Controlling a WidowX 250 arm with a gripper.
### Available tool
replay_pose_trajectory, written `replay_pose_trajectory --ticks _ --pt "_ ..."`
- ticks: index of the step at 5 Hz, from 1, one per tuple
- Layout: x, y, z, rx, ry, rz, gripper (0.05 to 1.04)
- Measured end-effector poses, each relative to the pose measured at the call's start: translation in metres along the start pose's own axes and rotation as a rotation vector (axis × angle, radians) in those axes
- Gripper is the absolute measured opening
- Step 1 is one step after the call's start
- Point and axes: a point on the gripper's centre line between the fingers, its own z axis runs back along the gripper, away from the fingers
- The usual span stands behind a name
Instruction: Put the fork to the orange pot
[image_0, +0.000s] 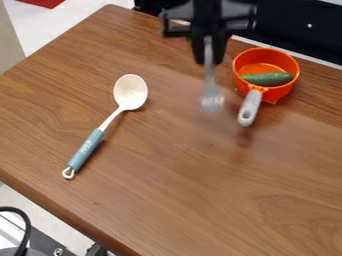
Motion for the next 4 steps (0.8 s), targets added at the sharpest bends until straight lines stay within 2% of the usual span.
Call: replay_pose_trajectory --ticks 1,2,3,4 --pt "0.025 -0.019 0.003 -0.012 -0.02 0.168 0.169" --pt "0.043 -0.03 -0.007 0.025 -0.069 0.373 0.169" --pt "0.053 -0.037 -0.018 0.071 -0.135 0.525 0.169" --pt "0.056 -0.042 -0.035 0.117 -0.146 0.574 0.169"
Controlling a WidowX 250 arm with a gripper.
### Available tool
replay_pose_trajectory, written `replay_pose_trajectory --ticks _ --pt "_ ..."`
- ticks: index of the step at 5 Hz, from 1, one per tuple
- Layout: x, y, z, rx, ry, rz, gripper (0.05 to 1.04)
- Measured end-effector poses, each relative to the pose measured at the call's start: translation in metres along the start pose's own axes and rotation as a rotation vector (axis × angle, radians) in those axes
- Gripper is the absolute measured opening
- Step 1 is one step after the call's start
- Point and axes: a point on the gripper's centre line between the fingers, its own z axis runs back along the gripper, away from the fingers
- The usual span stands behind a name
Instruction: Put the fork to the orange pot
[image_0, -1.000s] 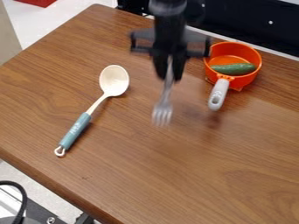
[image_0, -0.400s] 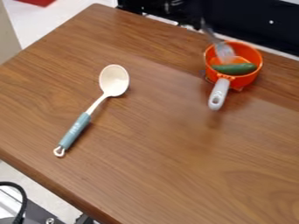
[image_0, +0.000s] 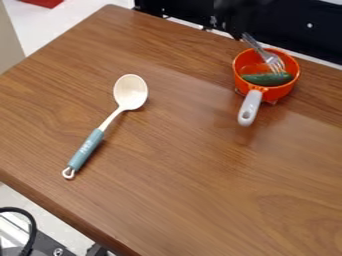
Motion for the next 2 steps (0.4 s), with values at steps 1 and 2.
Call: replay_pose_trajectory --ticks 1,2 --pt "-0.0031 -0.0028 -0.0046 0.003 -0.026 -0.01 0.169" --pt "-0.01 -0.0046 -0.0117 0.019 -0.042 -0.029 0.169"
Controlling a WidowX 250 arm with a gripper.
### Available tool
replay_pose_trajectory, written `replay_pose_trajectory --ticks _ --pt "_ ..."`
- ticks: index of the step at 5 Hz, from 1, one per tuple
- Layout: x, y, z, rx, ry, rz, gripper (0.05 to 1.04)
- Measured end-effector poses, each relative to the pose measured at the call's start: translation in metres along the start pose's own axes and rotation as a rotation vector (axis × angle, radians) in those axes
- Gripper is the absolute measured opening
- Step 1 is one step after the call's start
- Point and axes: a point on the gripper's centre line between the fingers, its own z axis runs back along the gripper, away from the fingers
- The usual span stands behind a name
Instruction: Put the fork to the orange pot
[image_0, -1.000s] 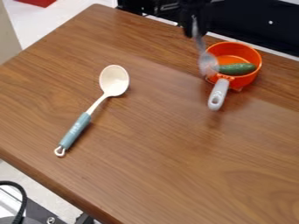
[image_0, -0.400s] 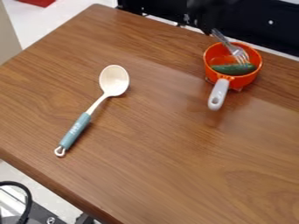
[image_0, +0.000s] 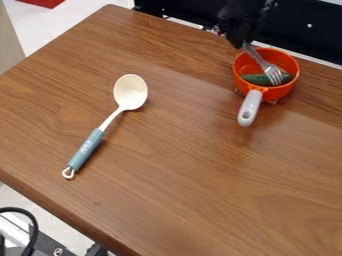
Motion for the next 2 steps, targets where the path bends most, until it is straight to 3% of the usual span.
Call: replay_pose_trajectory --ticks 2 --pt "-0.0008 -0.0085 0.0028 -0.037 -0.048 -0.027 0.169"
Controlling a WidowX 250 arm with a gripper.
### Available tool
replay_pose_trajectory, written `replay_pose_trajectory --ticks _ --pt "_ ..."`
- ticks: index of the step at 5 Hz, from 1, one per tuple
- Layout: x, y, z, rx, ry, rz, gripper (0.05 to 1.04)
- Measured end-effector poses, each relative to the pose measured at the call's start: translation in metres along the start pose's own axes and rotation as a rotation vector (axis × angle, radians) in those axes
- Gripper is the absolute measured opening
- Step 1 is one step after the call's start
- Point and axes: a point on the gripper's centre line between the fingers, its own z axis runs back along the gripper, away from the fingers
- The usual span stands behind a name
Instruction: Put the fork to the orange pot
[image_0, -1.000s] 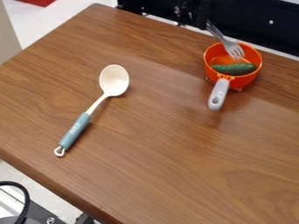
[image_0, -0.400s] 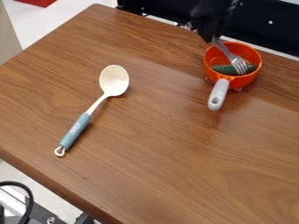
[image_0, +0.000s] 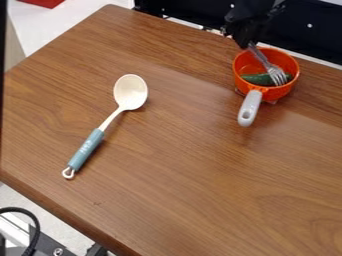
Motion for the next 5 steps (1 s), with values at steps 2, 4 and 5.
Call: replay_pose_trajectory --ticks 2,4,5 --pt "-0.008 -0.009 0.003 -0.037 -0.01 -0.078 0.448" --pt "-0.016 -0.008 -0.001 -0.049 0.029 -0.132 0.972" --pt "-0.017 -0.004 -0.006 -0.047 0.045 -0.152 0.997"
